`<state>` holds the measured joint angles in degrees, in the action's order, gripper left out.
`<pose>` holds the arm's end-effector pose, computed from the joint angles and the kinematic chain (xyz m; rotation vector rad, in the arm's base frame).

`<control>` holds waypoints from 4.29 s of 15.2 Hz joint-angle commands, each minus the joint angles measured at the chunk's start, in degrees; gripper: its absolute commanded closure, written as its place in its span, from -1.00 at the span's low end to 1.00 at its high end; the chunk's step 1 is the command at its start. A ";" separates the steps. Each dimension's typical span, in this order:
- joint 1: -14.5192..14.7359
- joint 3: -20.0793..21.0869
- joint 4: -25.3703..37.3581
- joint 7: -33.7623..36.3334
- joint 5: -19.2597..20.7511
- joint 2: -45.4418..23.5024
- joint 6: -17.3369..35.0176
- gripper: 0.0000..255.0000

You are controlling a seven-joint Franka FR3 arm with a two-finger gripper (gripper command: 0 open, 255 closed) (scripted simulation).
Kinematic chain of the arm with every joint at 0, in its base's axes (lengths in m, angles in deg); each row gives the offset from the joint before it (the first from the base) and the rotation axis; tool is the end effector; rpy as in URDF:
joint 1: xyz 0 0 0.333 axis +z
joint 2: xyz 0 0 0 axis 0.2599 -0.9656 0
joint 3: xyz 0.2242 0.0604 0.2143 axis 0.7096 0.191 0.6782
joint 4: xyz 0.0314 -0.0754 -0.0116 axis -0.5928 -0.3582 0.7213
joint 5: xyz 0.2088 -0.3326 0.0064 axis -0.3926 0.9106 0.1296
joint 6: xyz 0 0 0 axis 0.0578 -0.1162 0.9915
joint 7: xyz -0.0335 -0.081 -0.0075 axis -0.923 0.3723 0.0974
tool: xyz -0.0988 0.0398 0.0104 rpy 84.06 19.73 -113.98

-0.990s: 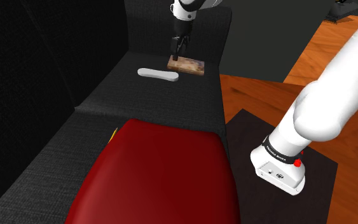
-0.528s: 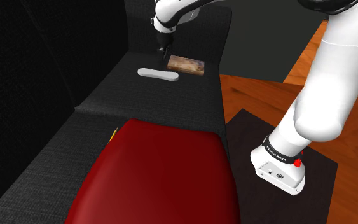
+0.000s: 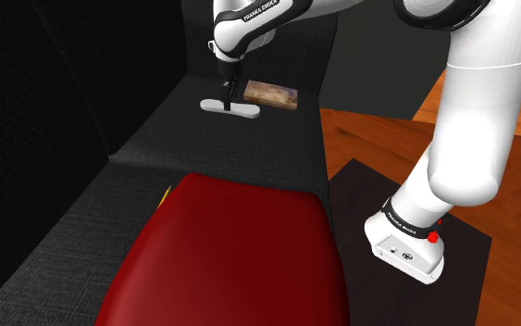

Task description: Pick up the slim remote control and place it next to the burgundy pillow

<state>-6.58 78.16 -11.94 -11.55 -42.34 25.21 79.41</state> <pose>0.6457 0.0871 0.3487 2.9703 0.9357 0.0146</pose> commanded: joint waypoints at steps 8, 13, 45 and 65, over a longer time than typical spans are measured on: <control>-0.11 -0.03 -0.83 -0.13 0.00 -1.32 2.18 -1.00; -0.11 -0.03 -0.84 -0.14 0.00 -1.32 2.18 1.00; -0.07 -0.02 9.81 -0.51 -0.11 4.92 -14.70 1.00; 7.43 5.00 -0.08 12.12 0.66 16.94 -17.19 1.00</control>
<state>0.22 82.67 -10.59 -0.65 -41.68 41.18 61.78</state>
